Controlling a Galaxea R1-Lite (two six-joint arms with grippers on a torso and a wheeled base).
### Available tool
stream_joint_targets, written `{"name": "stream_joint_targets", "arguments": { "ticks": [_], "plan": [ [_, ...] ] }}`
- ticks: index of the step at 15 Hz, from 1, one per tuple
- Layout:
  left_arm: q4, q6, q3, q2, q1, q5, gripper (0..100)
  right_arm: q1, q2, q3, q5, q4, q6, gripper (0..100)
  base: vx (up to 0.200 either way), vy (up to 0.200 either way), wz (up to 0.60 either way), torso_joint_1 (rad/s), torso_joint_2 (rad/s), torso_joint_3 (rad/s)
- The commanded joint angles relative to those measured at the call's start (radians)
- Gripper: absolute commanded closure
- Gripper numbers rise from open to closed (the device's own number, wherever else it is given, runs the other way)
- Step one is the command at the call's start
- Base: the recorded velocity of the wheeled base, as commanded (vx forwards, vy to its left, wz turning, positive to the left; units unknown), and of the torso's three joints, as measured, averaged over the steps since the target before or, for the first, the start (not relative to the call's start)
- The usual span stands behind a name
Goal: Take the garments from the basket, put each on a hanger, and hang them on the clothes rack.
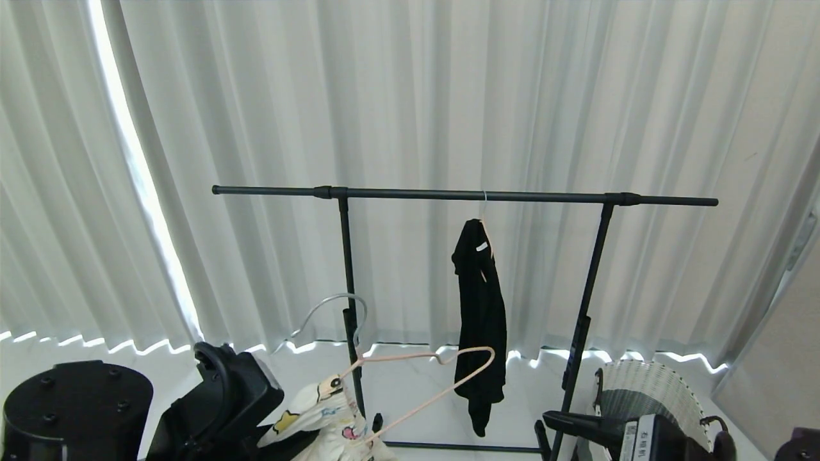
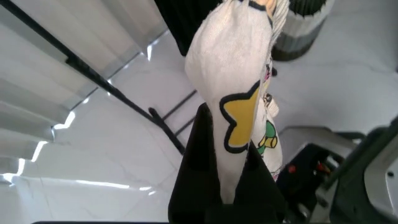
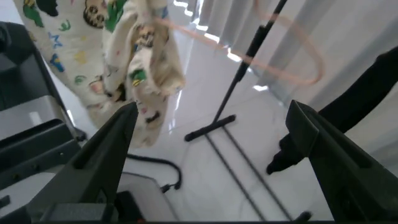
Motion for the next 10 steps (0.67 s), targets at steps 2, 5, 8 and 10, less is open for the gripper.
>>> {"name": "stream_joint_targets", "arguments": {
  "ticks": [2, 5, 8, 10],
  "plan": [
    [-0.002, 0.001, -0.108, -0.001, 0.017, 0.002, 100, -0.004, 0.211, -0.108, 0.001, 0.000, 0.150, 0, 0.000, 0.000, 0.00, 0.000, 0.00, 0.000],
    [-0.002, 0.004, -0.131, -0.001, 0.017, 0.000, 100, -0.047, 0.337, -0.270, -0.006, 0.000, 0.247, 0, 0.000, 0.000, 0.00, 0.000, 0.00, 0.000],
    [-0.002, 0.004, -0.134, -0.012, 0.011, 0.000, 100, -0.079, 0.389, -0.312, -0.009, 0.000, 0.248, 0, 0.000, 0.000, 0.00, 0.000, 0.00, 0.000],
    [-0.002, 0.004, -0.120, -0.035, -0.015, -0.001, 100, -0.081, 0.409, -0.317, -0.034, -0.001, 0.248, 0, 0.000, 0.000, 0.00, 0.000, 0.00, 0.000]
  ]
}}
